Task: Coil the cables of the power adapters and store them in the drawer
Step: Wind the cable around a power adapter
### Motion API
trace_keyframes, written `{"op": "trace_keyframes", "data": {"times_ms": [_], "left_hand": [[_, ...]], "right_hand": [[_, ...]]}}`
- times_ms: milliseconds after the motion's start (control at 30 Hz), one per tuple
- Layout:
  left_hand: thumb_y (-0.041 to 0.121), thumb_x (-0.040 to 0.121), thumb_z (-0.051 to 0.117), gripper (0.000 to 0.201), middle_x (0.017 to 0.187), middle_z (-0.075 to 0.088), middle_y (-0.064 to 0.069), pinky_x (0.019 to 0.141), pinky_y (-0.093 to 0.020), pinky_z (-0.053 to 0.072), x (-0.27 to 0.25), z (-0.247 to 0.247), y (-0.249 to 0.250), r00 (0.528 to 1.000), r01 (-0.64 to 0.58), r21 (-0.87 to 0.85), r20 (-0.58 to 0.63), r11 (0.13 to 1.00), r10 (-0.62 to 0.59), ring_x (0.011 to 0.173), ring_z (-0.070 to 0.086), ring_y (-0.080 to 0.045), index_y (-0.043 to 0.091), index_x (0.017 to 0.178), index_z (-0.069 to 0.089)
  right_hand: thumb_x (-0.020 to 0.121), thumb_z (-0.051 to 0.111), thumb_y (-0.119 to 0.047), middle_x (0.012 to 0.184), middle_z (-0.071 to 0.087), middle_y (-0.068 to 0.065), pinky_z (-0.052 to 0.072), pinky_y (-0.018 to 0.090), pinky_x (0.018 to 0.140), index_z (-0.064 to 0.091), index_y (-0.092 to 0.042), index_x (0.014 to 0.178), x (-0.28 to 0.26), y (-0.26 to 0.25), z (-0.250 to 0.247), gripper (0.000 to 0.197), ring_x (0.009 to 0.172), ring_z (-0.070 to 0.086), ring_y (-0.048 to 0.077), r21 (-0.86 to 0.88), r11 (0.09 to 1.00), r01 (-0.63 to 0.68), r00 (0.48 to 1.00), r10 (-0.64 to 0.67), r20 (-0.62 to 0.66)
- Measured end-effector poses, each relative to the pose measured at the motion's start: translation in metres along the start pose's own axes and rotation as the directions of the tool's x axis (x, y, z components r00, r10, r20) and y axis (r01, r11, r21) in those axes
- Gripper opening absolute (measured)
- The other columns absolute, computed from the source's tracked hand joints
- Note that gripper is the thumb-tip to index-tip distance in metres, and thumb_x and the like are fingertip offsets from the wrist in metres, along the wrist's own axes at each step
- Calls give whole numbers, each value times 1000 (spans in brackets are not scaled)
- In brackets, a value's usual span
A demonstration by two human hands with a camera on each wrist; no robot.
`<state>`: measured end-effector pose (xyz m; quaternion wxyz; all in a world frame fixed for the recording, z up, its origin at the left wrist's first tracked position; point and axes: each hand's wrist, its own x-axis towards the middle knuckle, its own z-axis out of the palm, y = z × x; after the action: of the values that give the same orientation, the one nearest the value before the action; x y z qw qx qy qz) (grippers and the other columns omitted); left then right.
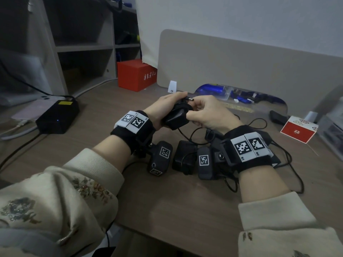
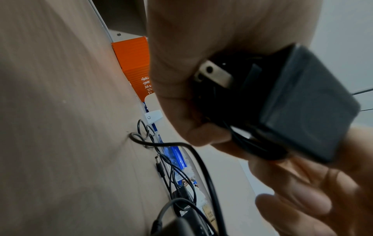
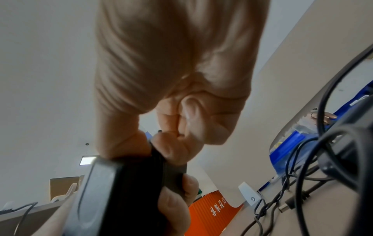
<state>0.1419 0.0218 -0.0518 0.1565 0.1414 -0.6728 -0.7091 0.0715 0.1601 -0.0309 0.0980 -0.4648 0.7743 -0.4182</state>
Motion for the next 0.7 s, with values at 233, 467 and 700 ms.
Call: {"op": "trace_keyframes", "data": {"times_ms": [233,467,700], "left_hand": [[32,94,48,26,87,63,-10,52,-27,50,6,-5,-4,998,-9,29,-69,1000,11,69,61,-23,12,105,63],[30,95,51,19,79,60,-7,48,-30,49,5,-6,-4,999,-15,11,-37,1000,16,62,60,-21,14,99,61],[30,96,50,20,77,60,-8,47,-28,47,7,-8,-4,1000,0,14,-3,1000,0,58,59,-20,14,99,61]], "right_hand": [[76,69,-11,75,69,4,57,28,62,68,-14,81,4,4,1,5,52,64,12,-132,988,86,986,-103,-127],[81,67,-16,81,67,-6,59,33,69,65,-19,81,4,3,0,4,53,67,9,-247,957,149,980,-177,-93],[80,65,-9,80,65,-1,54,23,58,65,-10,84,2,1,1,4,54,66,8,-261,944,200,973,-222,-58]]}}
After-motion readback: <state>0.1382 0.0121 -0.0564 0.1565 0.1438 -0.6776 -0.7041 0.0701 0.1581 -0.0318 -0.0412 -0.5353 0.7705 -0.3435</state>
